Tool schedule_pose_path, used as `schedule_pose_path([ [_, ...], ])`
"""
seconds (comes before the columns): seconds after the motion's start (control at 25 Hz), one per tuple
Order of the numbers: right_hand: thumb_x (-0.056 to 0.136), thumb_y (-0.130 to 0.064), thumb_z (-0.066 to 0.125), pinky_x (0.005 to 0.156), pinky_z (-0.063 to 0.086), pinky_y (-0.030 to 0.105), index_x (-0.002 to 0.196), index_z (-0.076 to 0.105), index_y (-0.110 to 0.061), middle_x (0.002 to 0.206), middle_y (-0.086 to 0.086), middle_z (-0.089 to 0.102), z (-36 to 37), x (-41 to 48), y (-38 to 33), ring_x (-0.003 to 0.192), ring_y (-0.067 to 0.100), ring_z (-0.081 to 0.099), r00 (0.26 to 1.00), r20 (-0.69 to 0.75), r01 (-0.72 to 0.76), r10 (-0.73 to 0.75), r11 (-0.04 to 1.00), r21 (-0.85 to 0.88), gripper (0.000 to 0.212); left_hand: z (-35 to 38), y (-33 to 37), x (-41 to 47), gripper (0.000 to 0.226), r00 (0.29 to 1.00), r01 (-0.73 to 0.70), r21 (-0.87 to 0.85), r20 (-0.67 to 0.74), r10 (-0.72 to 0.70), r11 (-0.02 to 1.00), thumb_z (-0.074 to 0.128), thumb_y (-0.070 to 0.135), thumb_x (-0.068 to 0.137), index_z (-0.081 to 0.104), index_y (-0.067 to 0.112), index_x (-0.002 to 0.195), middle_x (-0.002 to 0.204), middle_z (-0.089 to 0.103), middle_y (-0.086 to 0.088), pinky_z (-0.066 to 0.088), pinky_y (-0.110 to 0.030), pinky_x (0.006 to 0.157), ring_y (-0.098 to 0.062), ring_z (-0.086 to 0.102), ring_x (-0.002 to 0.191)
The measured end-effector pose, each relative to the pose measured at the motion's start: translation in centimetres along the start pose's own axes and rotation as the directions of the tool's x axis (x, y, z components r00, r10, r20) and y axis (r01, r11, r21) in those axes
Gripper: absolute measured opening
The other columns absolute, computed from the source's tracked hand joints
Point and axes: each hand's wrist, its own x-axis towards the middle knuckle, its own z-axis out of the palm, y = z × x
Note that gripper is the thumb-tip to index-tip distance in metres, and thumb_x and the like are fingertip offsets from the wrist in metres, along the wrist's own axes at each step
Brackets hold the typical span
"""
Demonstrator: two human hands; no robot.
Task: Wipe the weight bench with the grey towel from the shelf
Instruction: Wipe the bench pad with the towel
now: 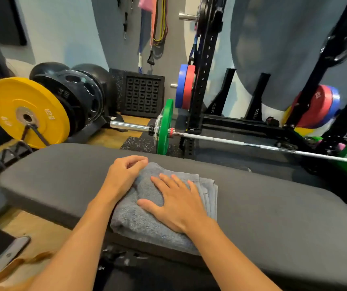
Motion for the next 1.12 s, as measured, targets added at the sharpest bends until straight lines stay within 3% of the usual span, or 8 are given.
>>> schedule_pose_path([
  [0.24, 0.076, -0.086, 0.015, 0.120, 0.001, 0.047, 0.153, 0.013, -0.045, 0.164, -0.017, 0.010, -4.1, -11.2, 15.9, 0.151, 0.011, 0.004, 0.932, -0.064, -0.359, 0.357, 0.933, -0.027, 0.086, 11.8, 4.2, -1.3, 0.016, 0.993, -0.026, -0.029, 0.112, 0.029, 0.999, 0.062, 0.024, 0.090, 0.074, 0.022, 0.101, 0.098, 0.070, 0.008, 0.041, -0.018, 0.075, -0.003, 0.061, 0.094],
  [0.36, 0.065, -0.090, 0.008, 0.120, 0.006, 0.045, 0.152, 0.017, -0.044, 0.163, -0.019, 0.015, -5.8, -16.6, 21.9, 0.150, 0.009, 0.009, 0.818, -0.138, -0.563, 0.558, 0.826, 0.001, 0.099, 16.8, 6.0, -2.4, 0.013, 0.987, -0.048, -0.047, 0.150, 0.055, 0.998, 0.063, 0.020, 0.090, 0.074, 0.022, 0.096, 0.094, 0.071, 0.007, 0.043, -0.025, 0.075, -0.011, 0.064, 0.092],
  [0.48, 0.056, -0.092, -0.002, 0.119, 0.010, 0.046, 0.153, 0.019, -0.039, 0.162, -0.018, 0.018, -6.3, -18.5, 23.9, 0.150, 0.010, 0.012, 0.710, -0.186, -0.688, 0.679, 0.726, 0.020, 0.112, 19.4, 6.7, -3.5, 0.011, 0.983, -0.076, -0.031, 0.165, 0.080, 0.997, 0.064, 0.017, 0.089, 0.073, 0.024, 0.089, 0.089, 0.072, 0.008, 0.044, -0.022, 0.069, -0.009, 0.065, 0.088],
  [0.6, 0.057, -0.091, -0.005, 0.119, 0.006, 0.050, 0.155, 0.014, -0.035, 0.164, -0.015, 0.012, -5.8, -17.3, 22.7, 0.151, 0.015, 0.008, 0.681, -0.146, -0.722, 0.718, 0.691, 0.031, 0.114, 20.0, 6.1, -3.9, 0.016, 0.985, -0.096, 0.053, 0.148, 0.088, 0.994, 0.065, 0.016, 0.087, 0.071, 0.029, 0.081, 0.085, 0.071, 0.012, 0.042, -0.017, 0.066, -0.004, 0.064, 0.083],
  [0.72, 0.077, -0.087, 0.009, 0.119, 0.002, 0.054, 0.155, 0.012, -0.032, 0.165, -0.012, 0.009, -5.2, -14.9, 20.3, 0.152, 0.021, 0.004, 0.713, -0.130, -0.689, 0.689, 0.723, 0.052, 0.096, 20.0, 6.1, -3.8, 0.020, 0.977, -0.127, 0.125, 0.186, 0.102, 0.984, 0.067, 0.018, 0.086, 0.068, 0.036, 0.078, 0.083, 0.071, 0.011, 0.043, -0.024, 0.070, -0.005, 0.062, 0.083],
  [0.88, 0.055, -0.088, -0.003, 0.118, -0.004, 0.056, 0.156, 0.013, -0.030, 0.165, -0.010, 0.009, -5.1, -12.5, 18.5, 0.152, 0.022, 0.002, 0.794, -0.088, -0.596, 0.601, 0.799, 0.076, 0.117, 20.0, 6.8, -3.7, 0.014, 0.964, -0.099, 0.229, 0.262, 0.037, 0.968, 0.065, 0.032, 0.086, 0.066, 0.045, 0.081, 0.083, 0.067, 0.007, 0.042, -0.032, 0.078, -0.015, 0.059, 0.087],
  [1.0, 0.051, -0.090, -0.001, 0.118, -0.006, 0.055, 0.155, 0.014, -0.032, 0.165, -0.011, 0.010, -5.3, -12.5, 18.9, 0.152, 0.020, 0.003, 0.806, -0.074, -0.580, 0.588, 0.808, 0.105, 0.121, 19.9, 8.0, -4.2, 0.012, 0.952, -0.139, 0.299, 0.302, 0.044, 0.944, 0.068, 0.036, 0.083, 0.066, 0.046, 0.078, 0.074, 0.062, 0.018, 0.043, -0.033, 0.083, -0.016, 0.059, 0.088],
  [1.12, 0.052, -0.090, -0.001, 0.117, -0.005, 0.056, 0.155, 0.015, -0.032, 0.165, -0.011, 0.011, -5.3, -12.6, 19.2, 0.152, 0.020, 0.004, 0.814, -0.086, -0.568, 0.574, 0.818, 0.086, 0.120, 20.8, 8.9, -4.7, 0.014, 0.955, -0.144, 0.305, 0.293, 0.051, 0.942, 0.065, 0.039, 0.085, 0.063, 0.048, 0.075, 0.077, 0.064, 0.016, 0.044, -0.037, 0.092, -0.018, 0.060, 0.091],
])
